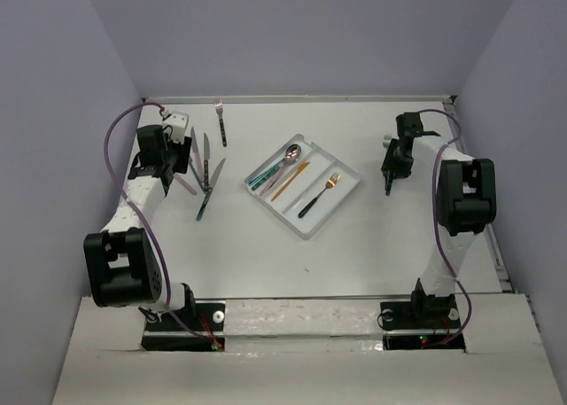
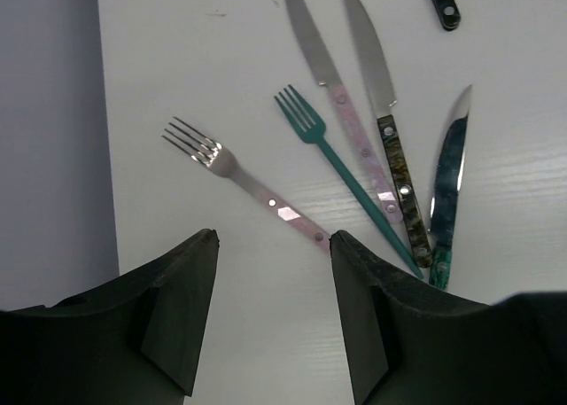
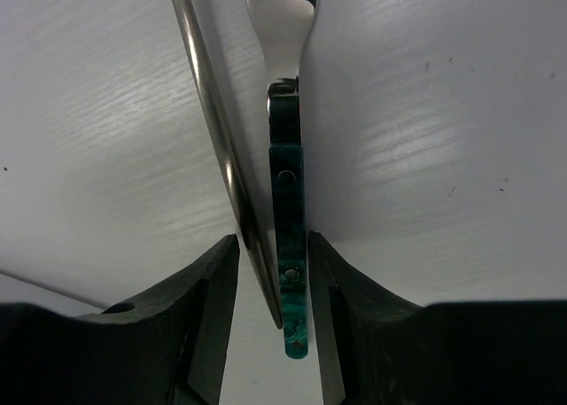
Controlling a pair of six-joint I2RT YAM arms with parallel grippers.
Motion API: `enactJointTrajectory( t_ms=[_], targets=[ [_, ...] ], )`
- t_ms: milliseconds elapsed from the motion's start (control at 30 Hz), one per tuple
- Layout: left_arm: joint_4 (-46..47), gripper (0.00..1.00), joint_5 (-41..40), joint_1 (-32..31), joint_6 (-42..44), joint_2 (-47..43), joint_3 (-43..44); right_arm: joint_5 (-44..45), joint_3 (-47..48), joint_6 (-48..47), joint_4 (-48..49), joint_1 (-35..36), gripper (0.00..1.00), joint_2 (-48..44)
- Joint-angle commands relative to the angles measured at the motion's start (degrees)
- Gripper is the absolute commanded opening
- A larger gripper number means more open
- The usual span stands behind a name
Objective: Sort the eating utensils into containers
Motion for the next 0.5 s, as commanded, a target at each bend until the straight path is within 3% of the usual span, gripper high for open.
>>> enactJointTrajectory(
  t_ms=[0, 333, 367, 467],
  targets=[
    [3.6, 0.65, -0.7, 2.7, -0.4, -1.9, -1.7, 2.7, 3.1, -0.6, -0.1, -0.2, 0.42, 1.1],
    [5.5, 0.67, -2.1, 7.0, -0.4, -2.9, -3.3, 6.7, 3.2, -1.7, 0.3, -1.6, 0.40, 0.7],
    [5.7, 0.77, -2.8, 7.2, -0.4, -3.0, -3.4, 6.5, 3.3, -2.0, 0.3, -2.4, 0.39, 0.8],
    [6.3, 0.88, -3.4, 8.1, -0.2, -3.2, -3.9, 5.1, 3.7, -3.7, 0.6, -2.9, 0.39, 1.1]
  ],
)
